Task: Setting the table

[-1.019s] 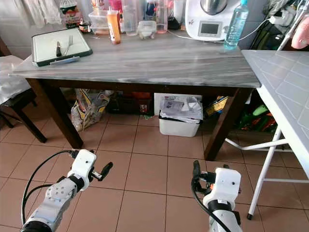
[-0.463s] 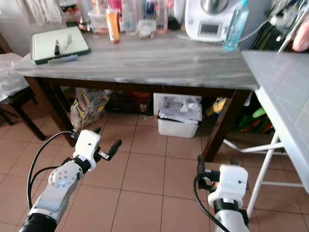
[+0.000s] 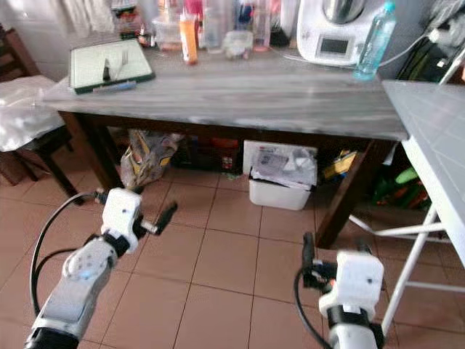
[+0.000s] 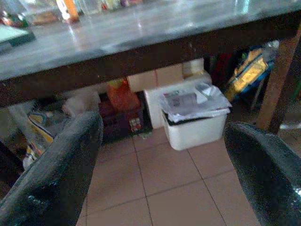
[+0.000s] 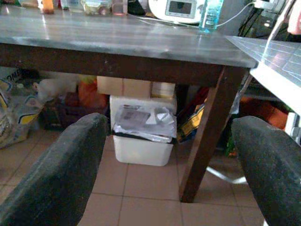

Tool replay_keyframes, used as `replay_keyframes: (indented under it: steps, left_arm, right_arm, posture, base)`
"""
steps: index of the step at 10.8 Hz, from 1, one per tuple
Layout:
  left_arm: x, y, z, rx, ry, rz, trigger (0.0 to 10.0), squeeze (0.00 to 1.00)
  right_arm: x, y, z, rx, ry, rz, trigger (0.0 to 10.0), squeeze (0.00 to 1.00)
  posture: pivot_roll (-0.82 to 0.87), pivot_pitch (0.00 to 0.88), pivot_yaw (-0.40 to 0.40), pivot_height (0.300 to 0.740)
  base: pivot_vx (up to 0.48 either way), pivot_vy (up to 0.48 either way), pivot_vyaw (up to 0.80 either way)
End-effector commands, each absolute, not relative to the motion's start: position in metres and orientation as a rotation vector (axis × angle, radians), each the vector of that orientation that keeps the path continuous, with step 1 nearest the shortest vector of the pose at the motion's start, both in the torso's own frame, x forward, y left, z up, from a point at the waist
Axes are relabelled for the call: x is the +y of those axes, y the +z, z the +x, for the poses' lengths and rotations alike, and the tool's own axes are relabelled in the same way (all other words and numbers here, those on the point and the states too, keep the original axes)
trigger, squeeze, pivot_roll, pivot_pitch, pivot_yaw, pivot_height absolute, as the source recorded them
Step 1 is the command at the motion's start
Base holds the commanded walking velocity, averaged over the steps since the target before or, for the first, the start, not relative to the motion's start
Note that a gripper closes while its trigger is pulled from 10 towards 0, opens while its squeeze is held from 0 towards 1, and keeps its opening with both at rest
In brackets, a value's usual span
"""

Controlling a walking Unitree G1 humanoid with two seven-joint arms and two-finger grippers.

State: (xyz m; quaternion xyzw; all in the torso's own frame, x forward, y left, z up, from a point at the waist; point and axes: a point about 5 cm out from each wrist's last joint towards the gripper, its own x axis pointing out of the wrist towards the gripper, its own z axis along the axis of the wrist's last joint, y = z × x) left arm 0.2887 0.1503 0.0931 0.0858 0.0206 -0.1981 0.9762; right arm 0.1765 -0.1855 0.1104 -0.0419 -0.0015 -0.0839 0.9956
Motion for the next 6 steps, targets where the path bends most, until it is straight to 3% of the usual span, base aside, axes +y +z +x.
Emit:
replay_keyframes:
  steps: [1,6]
  left_arm:
    - [0.1503,0.0933,0.2866,0.055,-0.408,0.176,10.0,0.00]
    - [0.1467,0.0981,0.2853,0.072,-0.423,0.170,10.0,0.00]
  right_arm:
    - [-0.1845,0.1155,0.1749,-0.012,-0.175,-0.094,10.0,0.00]
    - [-0.1838,0.1187,0.1726,-0.005,-0.181,-0.104,10.0,0.00]
  posture:
    - [0.06,0.085,0.011,0.740]
    - [0.05,0.084,0.013,0.740]
  base:
    - [0.000,-0.300,0.00]
    - [0.000,-0.349,0.00]
